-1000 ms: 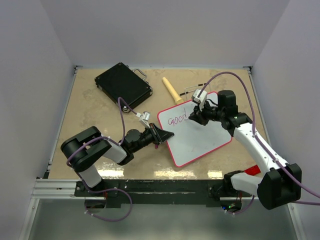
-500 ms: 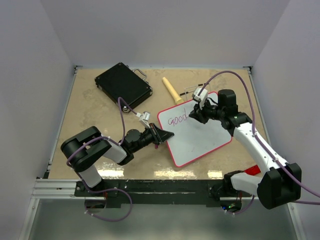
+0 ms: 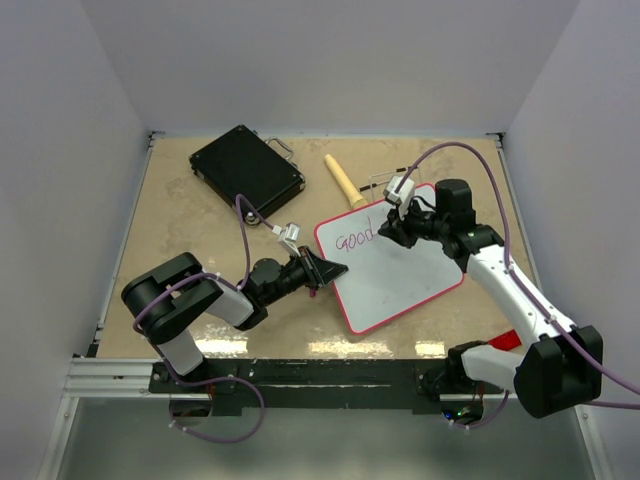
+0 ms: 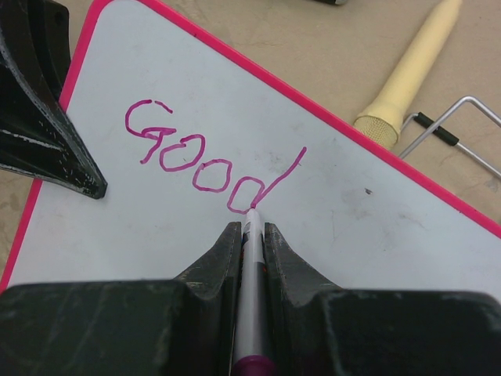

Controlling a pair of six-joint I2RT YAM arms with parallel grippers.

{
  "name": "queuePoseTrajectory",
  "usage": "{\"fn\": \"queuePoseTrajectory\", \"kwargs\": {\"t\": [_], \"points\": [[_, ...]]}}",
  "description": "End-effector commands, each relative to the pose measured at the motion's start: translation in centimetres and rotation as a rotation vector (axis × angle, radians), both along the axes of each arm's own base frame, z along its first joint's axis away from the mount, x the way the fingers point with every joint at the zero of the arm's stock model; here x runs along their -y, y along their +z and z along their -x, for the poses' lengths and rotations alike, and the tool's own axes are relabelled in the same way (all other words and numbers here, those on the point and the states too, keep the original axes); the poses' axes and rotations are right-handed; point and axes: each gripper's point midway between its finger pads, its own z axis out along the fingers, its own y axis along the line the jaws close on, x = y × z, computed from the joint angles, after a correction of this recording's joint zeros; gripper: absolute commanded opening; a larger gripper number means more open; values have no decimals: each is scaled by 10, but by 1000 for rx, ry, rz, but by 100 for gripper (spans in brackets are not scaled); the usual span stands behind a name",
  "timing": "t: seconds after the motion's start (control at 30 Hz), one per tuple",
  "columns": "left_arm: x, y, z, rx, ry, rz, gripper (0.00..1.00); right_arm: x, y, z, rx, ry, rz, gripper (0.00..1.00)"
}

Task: Write a sentence on the whiteboard
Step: Write on the whiteboard with the whiteboard marker without the cap.

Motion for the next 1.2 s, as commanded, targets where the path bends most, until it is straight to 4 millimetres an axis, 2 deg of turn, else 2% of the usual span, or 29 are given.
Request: {"fn": "queuePoseTrajectory", "kwargs": {"t": [0.0,0.27,0.37,0.5,0.57,0.67,0.7,0.8,0.93,1.17], "points": [[4,64,7,250,-41,149,0,2,8,8,20,25,23,0],[3,64,8,250,-41,149,0,10,10,5,36,-30,41,0],[3,64,9,250,-44,149,0,6,26,8,65,9,14,0],[1,63,10,252,-42,142,0,-6,65,20,137,100,-51,0],[0,62,10,256,-38,136,0,-7,74,24,162,116,-67,0],[-2,59,11,253,-39,130,0,-7,74,26,169,114,-103,0],[-2,58,12,252,-42,129,0,-6,66,27,157,114,-104,0],[-2,57,12,253,-42,125,0,3,61,22,154,87,-115,0],[0,56,12,254,-49,121,0,15,65,18,160,58,-143,0],[1,55,13,254,-55,114,0,19,62,15,161,34,-153,0]]}}
